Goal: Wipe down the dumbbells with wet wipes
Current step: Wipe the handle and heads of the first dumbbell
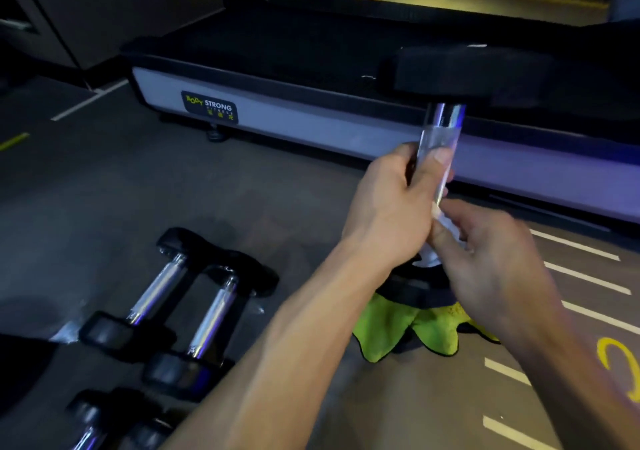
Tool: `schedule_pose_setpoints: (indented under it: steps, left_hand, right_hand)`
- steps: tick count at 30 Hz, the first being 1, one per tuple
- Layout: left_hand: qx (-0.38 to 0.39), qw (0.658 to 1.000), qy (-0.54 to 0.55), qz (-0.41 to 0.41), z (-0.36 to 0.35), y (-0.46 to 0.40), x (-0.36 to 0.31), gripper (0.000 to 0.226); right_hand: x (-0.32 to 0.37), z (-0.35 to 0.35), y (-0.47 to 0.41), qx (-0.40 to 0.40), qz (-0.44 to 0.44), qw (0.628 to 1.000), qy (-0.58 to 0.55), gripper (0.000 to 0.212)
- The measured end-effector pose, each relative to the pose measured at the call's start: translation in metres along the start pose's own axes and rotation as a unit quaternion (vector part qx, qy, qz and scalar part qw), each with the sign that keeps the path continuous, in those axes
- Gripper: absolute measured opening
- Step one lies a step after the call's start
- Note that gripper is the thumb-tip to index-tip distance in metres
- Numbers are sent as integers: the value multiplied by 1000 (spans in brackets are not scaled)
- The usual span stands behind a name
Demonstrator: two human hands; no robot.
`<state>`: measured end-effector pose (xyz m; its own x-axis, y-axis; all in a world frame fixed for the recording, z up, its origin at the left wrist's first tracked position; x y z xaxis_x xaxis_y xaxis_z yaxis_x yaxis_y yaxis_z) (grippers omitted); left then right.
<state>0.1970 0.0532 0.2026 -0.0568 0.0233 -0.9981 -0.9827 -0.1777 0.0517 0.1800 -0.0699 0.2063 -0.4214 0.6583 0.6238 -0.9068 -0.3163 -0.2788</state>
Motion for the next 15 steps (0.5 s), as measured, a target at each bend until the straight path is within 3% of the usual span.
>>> schedule_pose_setpoints:
  steps: [2,7,11,13,15]
  left_hand:
    - [8,999,33,-7,9,9,1,21]
    - [-47,997,60,-28,61,51,10,28]
    - [-68,997,11,31,109,73,43,37]
    - [-76,992,-30,93,129,73,85,34]
    - [-89,983,-82,139,146,67,135,34]
  right_hand:
    - [6,-1,5,-10,3,999,-30,20]
    - [18,-20,28,-7,21,991,-133,26]
    - [12,-41,57,-2,-15,975,-220,30]
    - [8,-69,70,31,-37,959,-280,26]
    - [3,-109,85,97,-50,948,-299,37]
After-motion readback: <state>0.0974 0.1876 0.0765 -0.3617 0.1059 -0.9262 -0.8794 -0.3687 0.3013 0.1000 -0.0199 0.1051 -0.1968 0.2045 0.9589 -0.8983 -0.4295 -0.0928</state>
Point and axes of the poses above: each hand's wrist, its own y-axis away from the middle knuckle, its own z-axis out of the back of the hand, x = y × z, the point moved 9 cm from there along -y, towards the middle knuckle, and after that the axes turned 6 degrees about z, right-handed, at the moved point
